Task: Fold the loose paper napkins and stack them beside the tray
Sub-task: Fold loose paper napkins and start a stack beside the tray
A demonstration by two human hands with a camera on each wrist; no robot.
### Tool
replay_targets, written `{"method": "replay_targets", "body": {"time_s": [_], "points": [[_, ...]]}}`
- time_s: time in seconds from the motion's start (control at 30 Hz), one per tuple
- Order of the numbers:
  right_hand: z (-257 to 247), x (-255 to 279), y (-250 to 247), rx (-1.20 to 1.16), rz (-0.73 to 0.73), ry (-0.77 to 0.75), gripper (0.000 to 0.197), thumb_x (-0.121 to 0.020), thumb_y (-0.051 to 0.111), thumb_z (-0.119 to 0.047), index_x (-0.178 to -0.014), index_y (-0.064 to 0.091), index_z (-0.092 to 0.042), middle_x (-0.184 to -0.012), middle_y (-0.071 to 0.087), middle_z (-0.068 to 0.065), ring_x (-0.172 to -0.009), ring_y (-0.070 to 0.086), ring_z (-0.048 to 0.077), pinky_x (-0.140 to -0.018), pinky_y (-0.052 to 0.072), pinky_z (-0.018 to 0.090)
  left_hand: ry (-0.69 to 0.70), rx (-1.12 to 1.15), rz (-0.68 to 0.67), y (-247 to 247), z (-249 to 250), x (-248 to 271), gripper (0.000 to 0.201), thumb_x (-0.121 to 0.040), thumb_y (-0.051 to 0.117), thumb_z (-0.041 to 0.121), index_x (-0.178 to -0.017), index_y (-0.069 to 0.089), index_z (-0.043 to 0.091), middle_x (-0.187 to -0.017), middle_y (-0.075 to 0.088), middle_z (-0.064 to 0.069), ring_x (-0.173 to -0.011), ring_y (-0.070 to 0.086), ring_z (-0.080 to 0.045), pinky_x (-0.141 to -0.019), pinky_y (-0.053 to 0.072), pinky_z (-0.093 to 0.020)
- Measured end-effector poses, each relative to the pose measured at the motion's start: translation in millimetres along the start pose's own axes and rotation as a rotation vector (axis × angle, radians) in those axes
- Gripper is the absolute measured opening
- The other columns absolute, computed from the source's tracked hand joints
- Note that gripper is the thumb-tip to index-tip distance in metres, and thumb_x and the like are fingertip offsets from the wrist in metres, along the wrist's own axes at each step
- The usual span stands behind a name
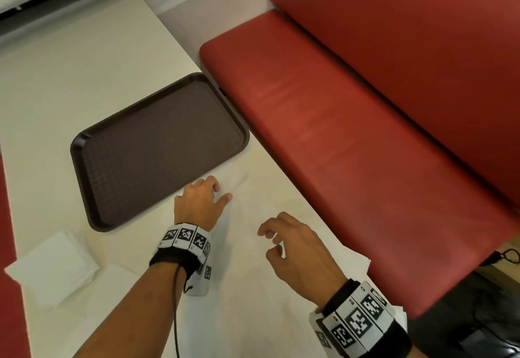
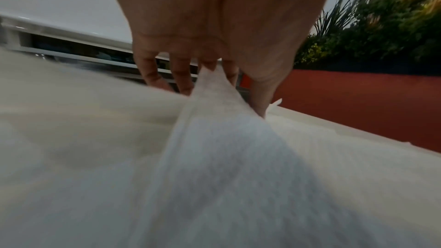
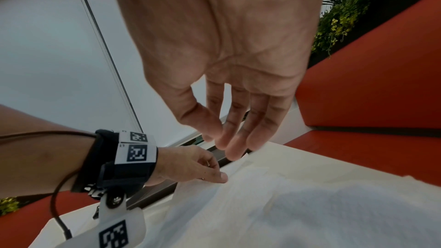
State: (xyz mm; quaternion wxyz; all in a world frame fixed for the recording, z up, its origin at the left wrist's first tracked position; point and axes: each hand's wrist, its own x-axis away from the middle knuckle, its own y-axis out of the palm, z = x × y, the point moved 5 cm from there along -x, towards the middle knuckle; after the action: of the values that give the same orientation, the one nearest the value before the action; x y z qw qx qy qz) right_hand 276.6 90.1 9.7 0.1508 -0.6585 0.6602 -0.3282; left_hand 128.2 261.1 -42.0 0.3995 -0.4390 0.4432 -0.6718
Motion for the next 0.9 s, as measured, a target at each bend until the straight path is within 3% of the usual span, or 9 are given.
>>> {"method": "replay_targets", "body": {"time_s": [0.2, 0.33, 0.4, 0.47, 0.5, 0.57, 0.7, 0.8, 0.9], "points": [[6, 1, -2, -0.003, 0.001, 0.0, 0.033, -0.086, 0.053, -0.013, -0.113, 0.059, -0.032, -0.105, 0.055, -0.015, -0.092, 0.057, 0.006, -0.077, 0.047, 0.02, 0.138, -0.137, 0.142, -6, 13, 6, 0.019, -0.097, 0.055, 0.039, -0.105, 0.065, 0.026, -0.09, 0.07, 0.008, -0.088, 0.063, -0.018, -0.082, 0.046, -0.039], [1, -3, -4, -0.044, 0.026, -0.016, 0.029, -0.089, 0.055, -0.017, -0.112, 0.059, -0.033, -0.103, 0.053, -0.015, -0.089, 0.059, 0.007, -0.078, 0.048, 0.021, 0.148, -0.064, 0.21, -29, 23, 19, 0.013, -0.096, 0.058, 0.034, -0.099, 0.066, 0.025, -0.087, 0.068, 0.009, -0.084, 0.06, -0.015, -0.081, 0.043, -0.037], [-4, -4, -8, -0.114, 0.05, -0.016, 0.032, -0.092, 0.058, -0.023, -0.121, 0.053, -0.037, -0.111, 0.05, -0.018, -0.094, 0.057, 0.003, -0.082, 0.048, 0.019, 0.136, 0.105, 0.292, -54, 30, 34, 0.009, -0.094, 0.062, 0.033, -0.094, 0.066, 0.025, -0.086, 0.065, 0.012, -0.083, 0.06, -0.012, -0.08, 0.045, -0.033], [-14, -7, -12, -0.209, 0.05, -0.019, 0.05, -0.091, 0.063, -0.034, -0.135, 0.04, -0.042, -0.127, 0.043, -0.021, -0.107, 0.053, -0.002, -0.088, 0.048, 0.016, 0.094, 0.386, 0.357, -81, 39, 58, 0.006, -0.093, 0.066, 0.031, -0.092, 0.066, 0.025, -0.085, 0.065, 0.016, -0.081, 0.062, -0.004, -0.079, 0.048, -0.019], [-22, -10, -15, -0.257, 0.046, -0.031, 0.061, -0.089, 0.066, -0.039, -0.139, 0.033, -0.044, -0.132, 0.039, -0.023, -0.114, 0.05, -0.004, -0.091, 0.048, 0.016, 0.076, 0.513, 0.352, -93, 45, 72, 0.006, -0.092, 0.067, 0.031, -0.092, 0.067, 0.025, -0.084, 0.066, 0.017, -0.082, 0.063, -0.002, -0.077, 0.048, -0.011], [-44, -13, -22, -0.39, 0.037, -0.081, 0.07, -0.084, 0.073, -0.041, -0.14, 0.031, -0.045, -0.136, 0.041, -0.027, -0.12, 0.049, -0.004, -0.094, 0.047, 0.016, 0.064, 0.714, 0.251, -107, 58, 97, 0.011, -0.091, 0.067, 0.034, -0.095, 0.07, 0.024, -0.087, 0.072, 0.015, -0.085, 0.067, -0.003, -0.077, 0.051, -0.011], [-82, -15, -35, -0.763, 0.017, -0.146, 0.041, -0.086, 0.071, -0.038, -0.123, 0.053, -0.04, -0.115, 0.067, -0.02, -0.108, 0.064, 0.003, -0.088, 0.054, 0.022, 0.103, 0.884, 0.169, -121, 62, 128, 0.028, -0.095, 0.06, 0.047, -0.108, 0.073, 0.027, -0.1, 0.075, 0.015, -0.098, 0.07, -0.007, -0.088, 0.055, -0.02], [-92, -15, -37, -0.848, -0.006, -0.139, 0.023, -0.092, 0.063, -0.028, -0.114, 0.062, -0.035, -0.108, 0.072, -0.013, -0.101, 0.069, 0.007, -0.085, 0.058, 0.029, 0.091, 0.927, 0.323, -135, 40, 144, 0.029, -0.093, 0.058, 0.046, -0.11, 0.072, 0.026, -0.1, 0.073, 0.014, -0.098, 0.069, -0.01, -0.085, 0.055, -0.02], [-99, -13, -32, -0.875, -0.072, -0.119, 0.017, -0.097, 0.057, -0.019, -0.111, 0.067, -0.024, -0.106, 0.075, -0.006, -0.098, 0.071, 0.013, -0.085, 0.059, 0.034, -0.071, 1.027, 0.482, -141, 6, 162, 0.026, -0.088, 0.07, 0.045, -0.108, 0.066, 0.029, -0.092, 0.067, 0.01, -0.09, 0.065, -0.008, -0.078, 0.053, -0.022]]}}
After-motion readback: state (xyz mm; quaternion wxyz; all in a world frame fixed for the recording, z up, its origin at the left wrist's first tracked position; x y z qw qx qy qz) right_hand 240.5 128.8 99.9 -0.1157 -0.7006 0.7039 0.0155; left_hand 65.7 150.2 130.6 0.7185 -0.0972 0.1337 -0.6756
